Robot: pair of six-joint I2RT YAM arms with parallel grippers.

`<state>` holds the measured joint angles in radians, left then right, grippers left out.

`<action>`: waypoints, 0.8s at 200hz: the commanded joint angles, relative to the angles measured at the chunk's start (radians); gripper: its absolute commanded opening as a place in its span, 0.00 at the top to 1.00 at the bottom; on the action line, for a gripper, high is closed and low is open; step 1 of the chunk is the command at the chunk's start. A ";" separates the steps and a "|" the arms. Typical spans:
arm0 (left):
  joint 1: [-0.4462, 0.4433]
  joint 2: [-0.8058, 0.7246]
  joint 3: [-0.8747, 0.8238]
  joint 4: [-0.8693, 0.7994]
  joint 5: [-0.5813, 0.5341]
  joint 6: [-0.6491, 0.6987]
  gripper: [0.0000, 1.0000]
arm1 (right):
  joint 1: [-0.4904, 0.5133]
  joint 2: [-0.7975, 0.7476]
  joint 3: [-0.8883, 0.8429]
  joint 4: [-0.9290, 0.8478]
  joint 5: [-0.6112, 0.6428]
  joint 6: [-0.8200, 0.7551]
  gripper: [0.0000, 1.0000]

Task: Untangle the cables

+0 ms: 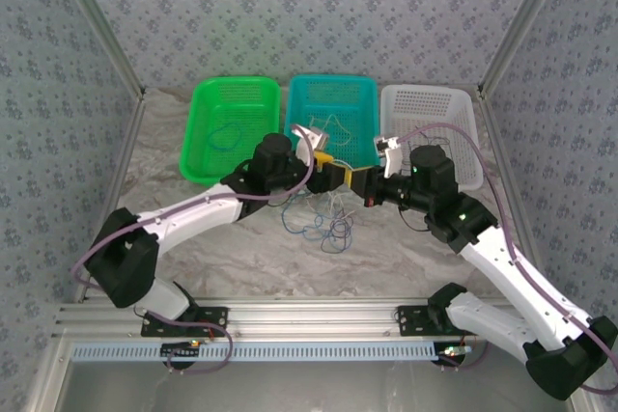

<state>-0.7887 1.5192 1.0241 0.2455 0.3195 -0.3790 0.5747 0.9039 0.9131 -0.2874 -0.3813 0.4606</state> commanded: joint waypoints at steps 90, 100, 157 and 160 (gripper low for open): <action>-0.018 0.073 0.066 -0.372 -0.359 -0.020 0.62 | -0.018 -0.109 0.076 -0.043 -0.005 0.013 1.00; -0.018 0.059 0.053 -0.377 -0.381 -0.020 0.65 | -0.021 -0.115 0.073 -0.044 0.000 0.014 1.00; -0.017 -0.032 -0.036 -0.406 -0.459 -0.005 0.78 | -0.055 -0.172 0.109 -0.136 0.054 -0.019 1.00; -0.019 -0.038 -0.040 -0.408 -0.463 -0.003 0.78 | -0.058 -0.177 0.111 -0.143 0.058 -0.021 1.00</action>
<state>-0.8005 1.5486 1.0103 -0.1257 -0.0841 -0.3939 0.5354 0.7727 0.9688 -0.3706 -0.3683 0.4587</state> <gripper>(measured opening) 0.227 0.062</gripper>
